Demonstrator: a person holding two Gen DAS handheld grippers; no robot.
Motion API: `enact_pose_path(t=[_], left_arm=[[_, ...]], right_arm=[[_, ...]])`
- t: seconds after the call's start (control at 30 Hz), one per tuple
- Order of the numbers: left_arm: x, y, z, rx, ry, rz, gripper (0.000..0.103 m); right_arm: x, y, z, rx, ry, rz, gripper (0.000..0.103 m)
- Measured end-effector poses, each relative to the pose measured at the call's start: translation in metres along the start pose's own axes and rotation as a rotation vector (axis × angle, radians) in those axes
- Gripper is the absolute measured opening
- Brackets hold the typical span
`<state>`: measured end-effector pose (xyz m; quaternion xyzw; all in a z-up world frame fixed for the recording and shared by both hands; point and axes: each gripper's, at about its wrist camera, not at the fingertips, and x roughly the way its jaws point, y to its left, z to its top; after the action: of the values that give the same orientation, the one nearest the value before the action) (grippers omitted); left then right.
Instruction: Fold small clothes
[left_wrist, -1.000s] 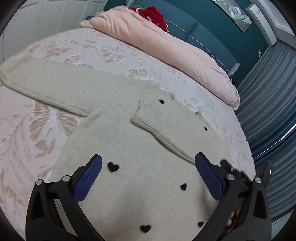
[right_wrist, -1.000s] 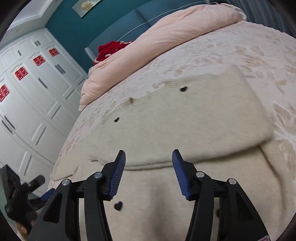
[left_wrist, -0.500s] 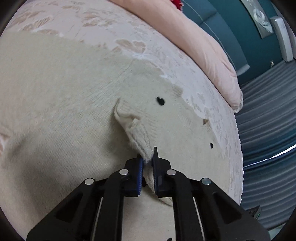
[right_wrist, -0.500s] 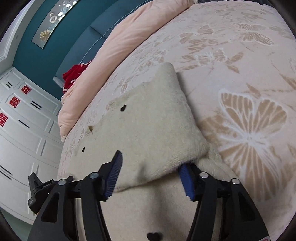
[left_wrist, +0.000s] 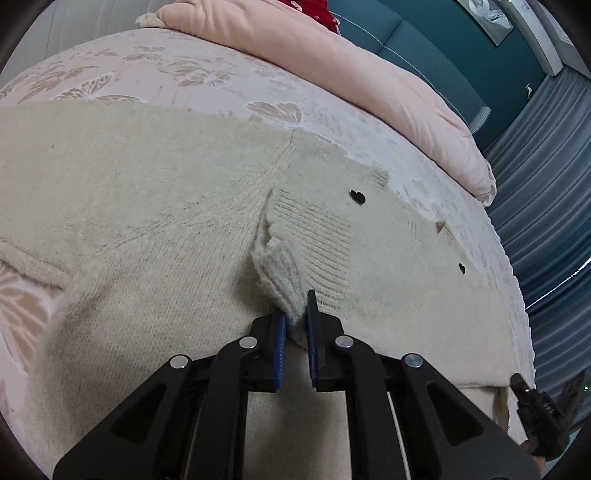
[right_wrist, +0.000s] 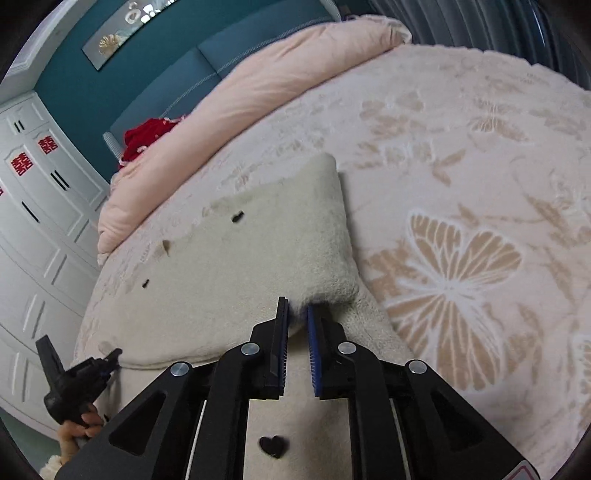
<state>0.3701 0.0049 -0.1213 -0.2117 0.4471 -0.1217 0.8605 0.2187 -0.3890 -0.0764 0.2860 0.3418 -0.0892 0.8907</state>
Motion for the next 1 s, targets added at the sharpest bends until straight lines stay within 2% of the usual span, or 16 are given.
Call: enact_pose_path(t=[0.07,0.13,0.2,0.27,0.3,0.37,0.47,0.53,0.57,0.63,0.7,0.77,0.83,0.9,0.97,1.0], left_arm=[[0.001,0.002,-0.001,-0.015,-0.003,-0.006,0.01],[0.003,0.003,0.0,-0.025,-0.002,-0.008,0.01],[0.003,0.002,-0.001,-0.018,-0.006,-0.006,0.011],[0.003,0.002,0.0,-0.017,-0.008,-0.011,0.011],[0.001,0.003,0.0,-0.025,-0.005,-0.017,0.011],[-0.007,0.008,0.001,-0.053,-0.006,-0.039,0.013],[-0.042,0.027,0.002,-0.089,-0.064,-0.037,0.03],[-0.071,0.054,0.006,-0.121,-0.11,0.018,0.053],[-0.085,0.072,0.009,-0.149,-0.136,0.044,0.057],[-0.115,0.119,0.017,-0.228,-0.182,0.111,0.072],[-0.141,0.171,0.028,-0.305,-0.222,0.19,0.074],[-0.163,0.224,0.041,-0.391,-0.25,0.277,0.075],[-0.183,0.272,0.053,-0.484,-0.278,0.349,0.076],[-0.197,0.311,0.063,-0.571,-0.308,0.411,0.075],[-0.203,0.339,0.074,-0.632,-0.328,0.419,0.075],[-0.203,0.348,0.079,-0.651,-0.329,0.419,0.073]], right_arm=[[-0.013,0.021,0.005,-0.074,-0.049,0.007,0.014],[-0.005,0.039,0.009,-0.17,-0.042,-0.016,0.014],[0.028,0.039,0.009,-0.215,0.032,-0.09,0.014],[0.07,0.018,0.0,-0.18,0.176,-0.185,0.006],[0.066,0.014,-0.003,-0.155,0.144,-0.171,0.006],[0.044,0.025,-0.007,-0.145,0.106,-0.147,0.014],[0.006,0.052,-0.033,-0.169,0.078,-0.058,0.016],[-0.011,0.074,-0.061,-0.228,0.093,-0.039,0.016],[-0.017,0.083,-0.077,-0.256,0.109,-0.027,0.016],[-0.023,0.103,-0.106,-0.307,0.139,-0.013,0.016],[-0.027,0.118,-0.131,-0.355,0.144,0.004,0.018],[-0.028,0.129,-0.15,-0.373,0.144,0.01,0.024],[-0.025,0.132,-0.162,-0.337,0.162,0.034,0.038],[-0.018,0.132,-0.173,-0.317,0.167,0.025,0.045],[-0.015,0.135,-0.183,-0.351,0.142,-0.003,0.048],[-0.014,0.138,-0.184,-0.369,0.145,-0.007,0.055]])
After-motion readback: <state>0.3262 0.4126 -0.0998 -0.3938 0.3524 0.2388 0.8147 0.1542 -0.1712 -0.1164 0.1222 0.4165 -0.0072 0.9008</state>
